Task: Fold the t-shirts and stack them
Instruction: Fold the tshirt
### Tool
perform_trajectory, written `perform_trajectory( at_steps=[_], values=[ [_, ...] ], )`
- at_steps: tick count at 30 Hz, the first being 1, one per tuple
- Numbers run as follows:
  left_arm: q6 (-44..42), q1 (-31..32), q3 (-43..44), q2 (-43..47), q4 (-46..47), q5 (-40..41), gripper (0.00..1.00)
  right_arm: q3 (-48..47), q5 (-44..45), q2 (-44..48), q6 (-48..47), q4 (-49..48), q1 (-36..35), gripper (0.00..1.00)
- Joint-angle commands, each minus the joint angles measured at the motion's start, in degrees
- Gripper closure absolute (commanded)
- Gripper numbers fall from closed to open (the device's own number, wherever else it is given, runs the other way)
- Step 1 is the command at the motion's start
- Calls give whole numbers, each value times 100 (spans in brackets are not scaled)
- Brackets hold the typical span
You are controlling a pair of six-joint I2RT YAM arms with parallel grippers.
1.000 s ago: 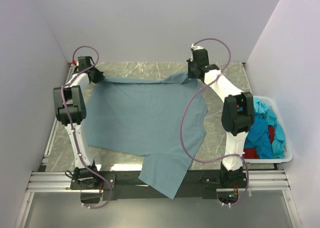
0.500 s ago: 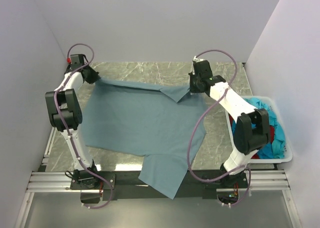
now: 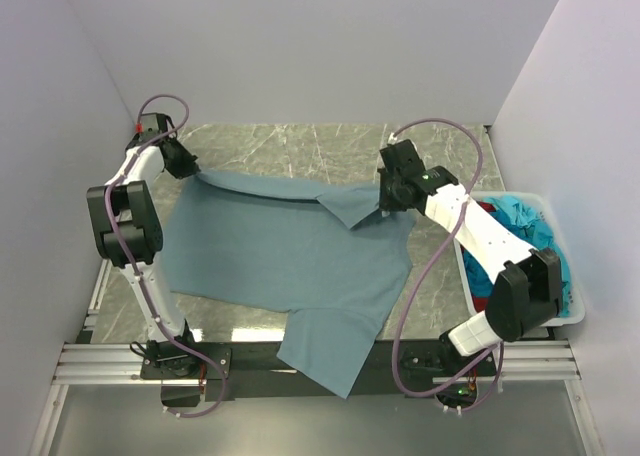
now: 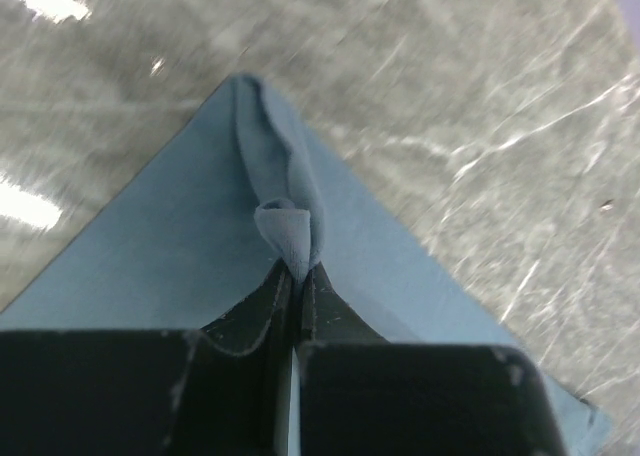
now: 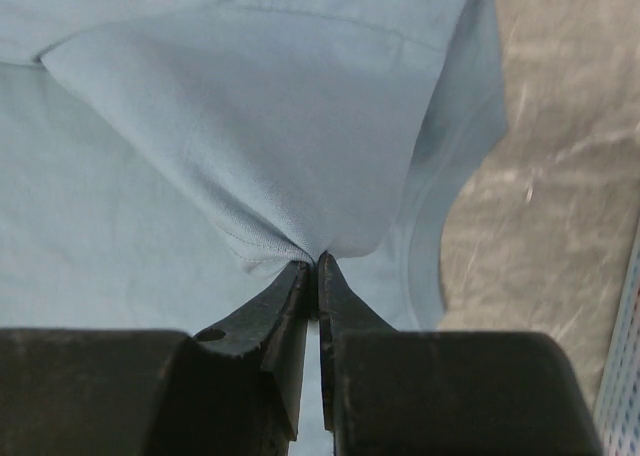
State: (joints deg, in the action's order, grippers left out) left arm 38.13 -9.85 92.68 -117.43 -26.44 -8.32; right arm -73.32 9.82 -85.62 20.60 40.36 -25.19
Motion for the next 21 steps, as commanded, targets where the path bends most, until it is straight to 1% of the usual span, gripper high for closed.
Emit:
perform_trajectory(
  at_steps=[1, 5, 7, 10, 14, 17, 19, 20, 21],
  values=[
    [-262, -35, -31, 492, -274, 311, 100, 212, 55, 406, 216, 332, -135, 86],
    [-394, -35, 22, 484, -564, 550, 100, 467, -269, 520, 243, 315, -249, 85],
    [-429, -44, -66, 484, -564, 524, 100, 652, -402, 521, 287, 253, -293, 85],
    [-464, -44, -172, 457, -547, 278, 99, 836, -560, 424, 348, 148, -355, 84],
    [-456, -35, -303, 501, -573, 436, 99, 1056, -736, 301, 401, -71, -460, 82],
    [-455, -35, -391, 589, -626, 699, 94, 1214, -859, 178, 436, -212, -504, 82],
    [-447, -44, -357, 554, -696, 778, 87, 1232, -851, 125, 454, -256, -513, 82],
    [-438, -35, -339, 537, -766, 779, 80, 1232, -842, 108, 454, -274, -522, 82],
    [-412, -35, -304, 502, -784, 796, 66, 1241, -842, 73, 445, -283, -513, 82]
  ],
)
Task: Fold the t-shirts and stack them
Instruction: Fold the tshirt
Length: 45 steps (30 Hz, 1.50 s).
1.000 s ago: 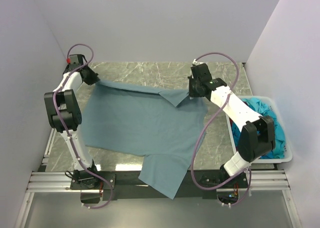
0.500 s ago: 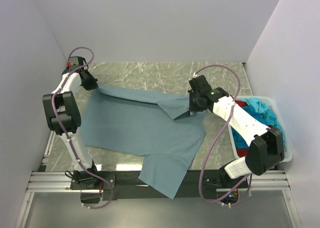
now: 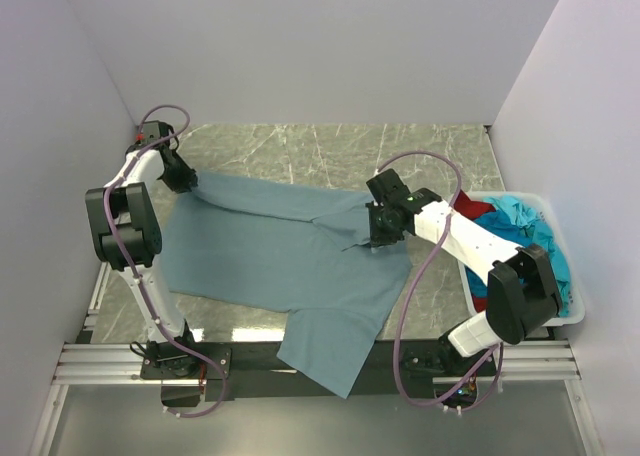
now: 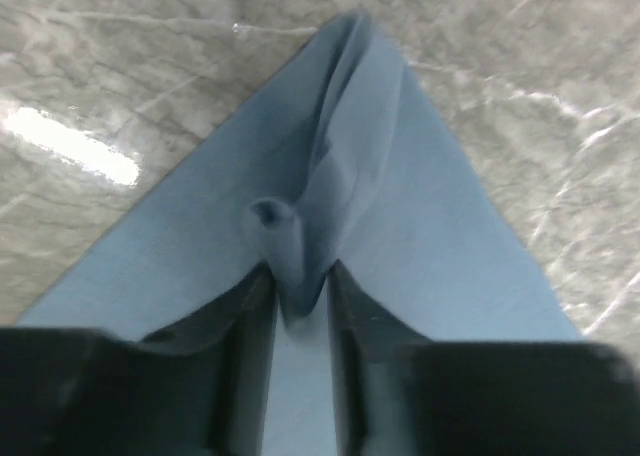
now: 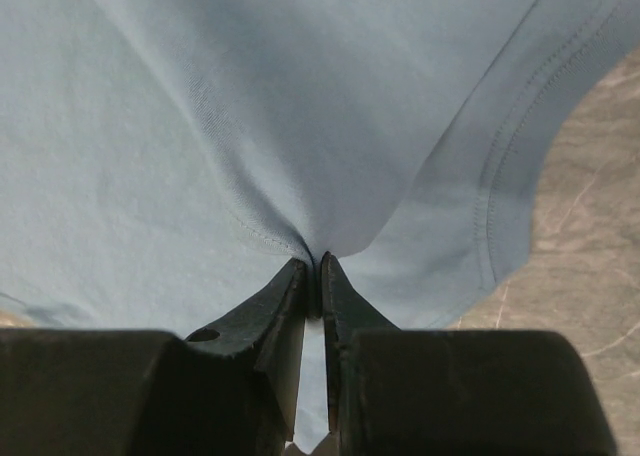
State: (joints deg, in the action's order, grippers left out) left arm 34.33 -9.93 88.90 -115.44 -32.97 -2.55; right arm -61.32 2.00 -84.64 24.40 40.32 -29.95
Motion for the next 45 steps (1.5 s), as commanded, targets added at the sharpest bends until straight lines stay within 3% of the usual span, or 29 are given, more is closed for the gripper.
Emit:
perform_trajectory(
  at_steps=[1, 3, 5, 9, 11, 20, 23, 30, 33, 36, 45],
  values=[
    [4, -26, 75, 276, -139, 237, 59, 32, -68, -52, 56, -279, -37, 82],
    [109, -35, 83, 267, -236, 237, 44, 50, -51, -70, 56, -279, -63, 82],
    [127, -26, 57, 328, -262, 228, 40, 67, 2, -53, 73, -279, -54, 80],
    [127, -26, -268, 689, 219, 132, 15, 59, 116, -70, 100, -244, -63, 77],
    [5, -9, -338, 855, 335, -322, 1, 67, 125, -88, 100, -252, -72, 75],
    [-224, 53, -760, 1821, 862, -1616, 1, 129, 327, -79, 153, -235, -116, 71],
    [-207, 123, -970, 2243, 1099, -2030, 1, 190, 371, -35, 161, -252, -142, 64],
    [232, 281, -1761, 3421, 2180, -2689, 1, 436, 503, 448, 196, -419, -248, 31],
    [215, 641, -1947, 3879, 2443, -2418, 1, 577, 608, 825, 258, -533, -265, 21],
    [101, 1361, -2044, 4073, 2541, -1917, 1, 709, 740, 1247, 354, -656, -256, 19],
    [487, 3189, -2325, 3415, 2753, -941, 1, 1254, 1268, 2399, 855, -938, -73, 10]
  ],
)
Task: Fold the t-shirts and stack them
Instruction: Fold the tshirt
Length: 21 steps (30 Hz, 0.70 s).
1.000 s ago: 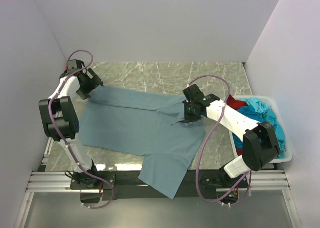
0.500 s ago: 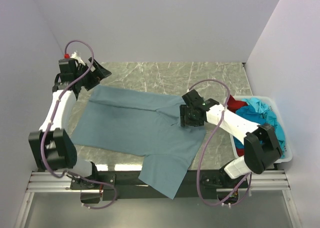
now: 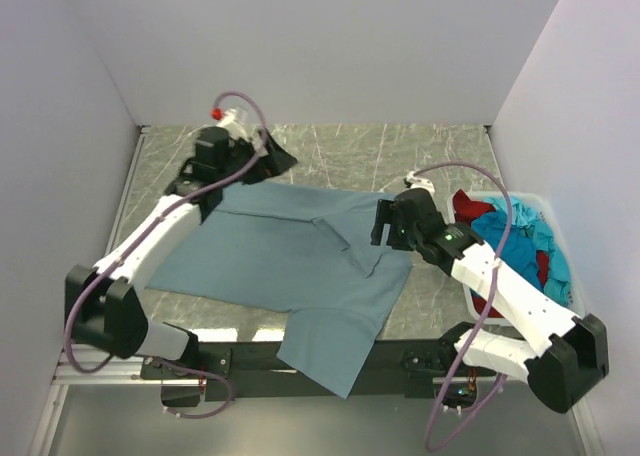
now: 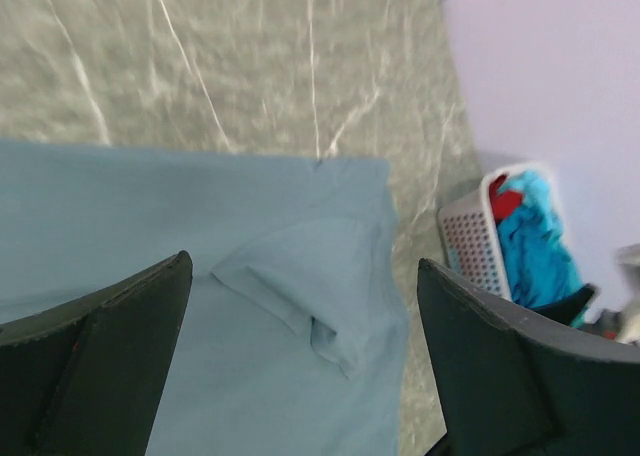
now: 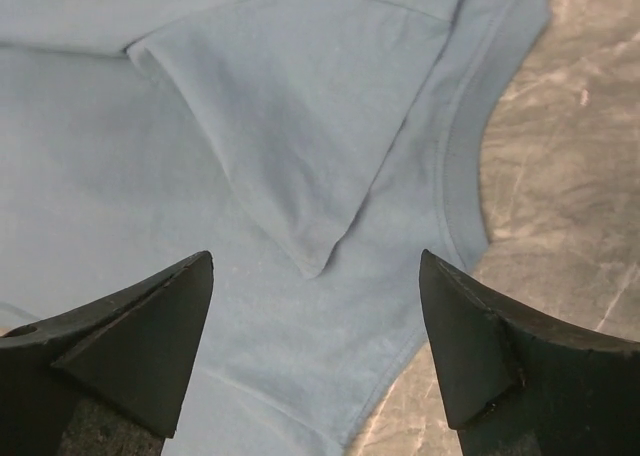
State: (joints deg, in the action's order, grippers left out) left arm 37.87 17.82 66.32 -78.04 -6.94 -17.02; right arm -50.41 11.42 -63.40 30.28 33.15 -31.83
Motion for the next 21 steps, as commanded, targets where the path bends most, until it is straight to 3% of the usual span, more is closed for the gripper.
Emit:
perform_trajectory(
  at_steps=[1, 13, 17, 21],
  values=[
    [151, 737, -76, -604, 149, 524, 1, 250, 256, 362, 285, -221, 194, 10],
    [414, 2347, 29, -2205, -79, 971, 1, 866, -157, 724, 224, -511, 872, 8],
    [379, 2454, 91, -2426, -246, 1410, 1, 902, -219, 732, 49, -511, 898, 8],
    [371, 2533, 161, -2567, -273, 1438, 7, 1025, -184, 785, -92, -590, 942, 8]
  ],
)
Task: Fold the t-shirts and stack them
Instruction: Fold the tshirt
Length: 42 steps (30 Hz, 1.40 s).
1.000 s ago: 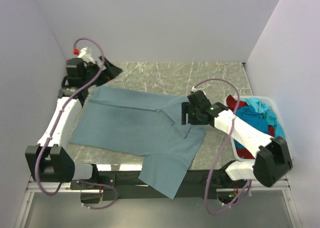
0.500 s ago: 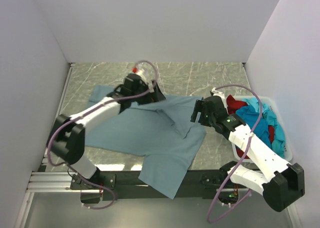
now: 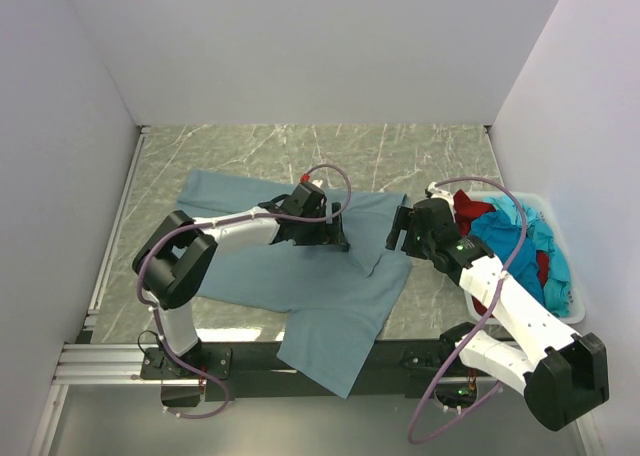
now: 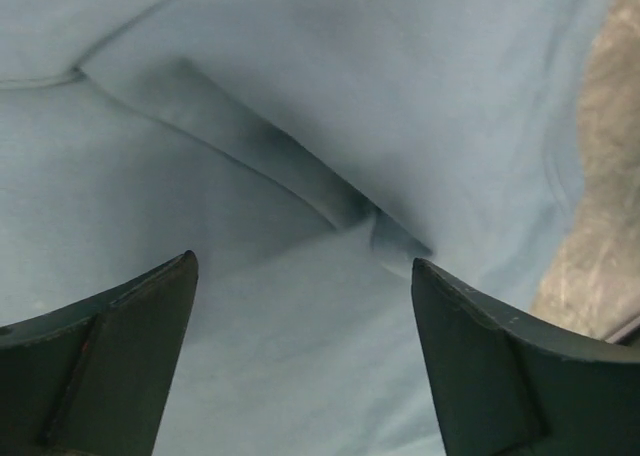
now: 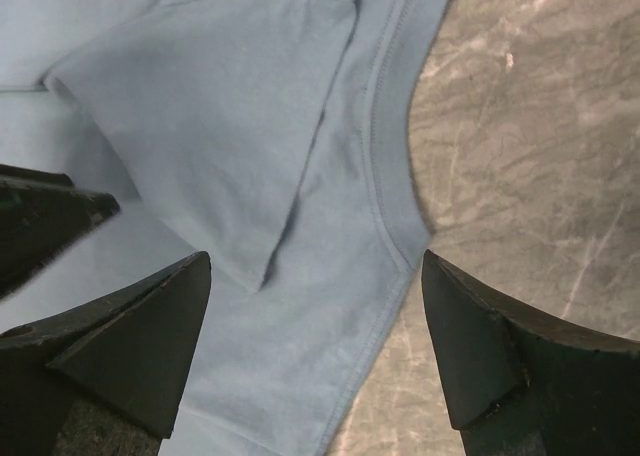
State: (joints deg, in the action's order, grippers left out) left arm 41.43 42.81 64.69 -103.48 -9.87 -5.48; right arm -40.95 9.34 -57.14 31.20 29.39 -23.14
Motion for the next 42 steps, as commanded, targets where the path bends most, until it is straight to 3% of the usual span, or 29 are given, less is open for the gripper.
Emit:
perform_trajectory(
  at_steps=[1, 4, 13, 18, 25, 27, 28, 37, 42],
  values=[
    [14, 78, 412, -127, -41, 310, 9, 87, -20, 142, -193, -240, 98, 8],
    [76, 131, 571, -365, -164, 345, 14, 105, -125, 107, -246, -267, 142, 8],
    [76, 228, 923, -672, -357, 433, 9, 184, -223, 142, -307, -355, 152, 9],
    [93, 403, 985, -726, -594, 521, 11, 228, -214, 133, -290, -355, 160, 9],
    [304, 624, 967, -559, -903, 1180, 31, 228, -249, 98, -299, -372, 160, 9],
    [322, 632, 984, -576, -912, 1268, 32, 228, -249, 72, -307, -355, 169, 9],
    [331, 632, 1011, -594, -946, 1294, 38, 228, -249, 72, -308, -363, 169, 9],
    [392, 632, 1503, -981, -1281, 1698, 52, 254, -196, 89, -299, -346, 160, 9],
    [392, 641, 1538, -1016, -1210, 1532, 56, 236, -187, 2, -316, -346, 160, 9]
  ],
)
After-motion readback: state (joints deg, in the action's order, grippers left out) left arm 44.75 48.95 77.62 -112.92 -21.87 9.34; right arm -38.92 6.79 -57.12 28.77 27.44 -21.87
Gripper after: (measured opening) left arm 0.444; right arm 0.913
